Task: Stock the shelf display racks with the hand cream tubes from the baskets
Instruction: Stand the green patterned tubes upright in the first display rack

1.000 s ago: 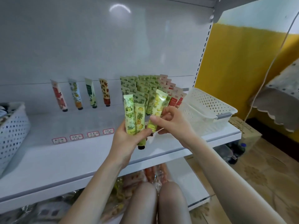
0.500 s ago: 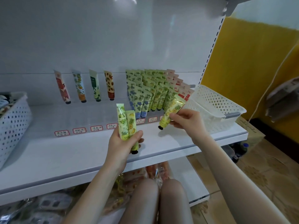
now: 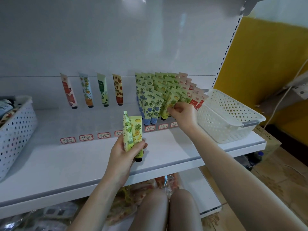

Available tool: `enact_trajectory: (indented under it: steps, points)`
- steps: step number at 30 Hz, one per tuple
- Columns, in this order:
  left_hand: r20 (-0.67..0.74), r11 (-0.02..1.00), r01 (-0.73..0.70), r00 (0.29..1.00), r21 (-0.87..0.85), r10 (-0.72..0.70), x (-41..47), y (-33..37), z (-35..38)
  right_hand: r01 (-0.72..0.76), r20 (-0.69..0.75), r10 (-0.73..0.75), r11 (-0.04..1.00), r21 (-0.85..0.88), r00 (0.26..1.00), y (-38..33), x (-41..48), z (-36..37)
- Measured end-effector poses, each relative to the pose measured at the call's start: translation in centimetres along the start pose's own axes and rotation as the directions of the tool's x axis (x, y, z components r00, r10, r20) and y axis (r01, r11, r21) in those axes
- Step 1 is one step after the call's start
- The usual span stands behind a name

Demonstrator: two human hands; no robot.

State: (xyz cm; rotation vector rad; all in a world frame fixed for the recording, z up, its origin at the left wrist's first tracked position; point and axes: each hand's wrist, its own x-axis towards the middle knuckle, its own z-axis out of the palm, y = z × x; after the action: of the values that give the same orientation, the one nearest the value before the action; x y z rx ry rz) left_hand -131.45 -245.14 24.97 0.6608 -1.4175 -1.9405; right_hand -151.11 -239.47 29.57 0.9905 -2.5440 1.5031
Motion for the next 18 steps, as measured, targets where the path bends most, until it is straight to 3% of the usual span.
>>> enact_trajectory:
  steps: [18]
  points:
    - [0.016,0.999,0.044,0.999,-0.01,-0.044,0.4,-0.7,0.0,0.023,0.096,-0.012,0.993,-0.112,0.995,0.2,0.1,1.9]
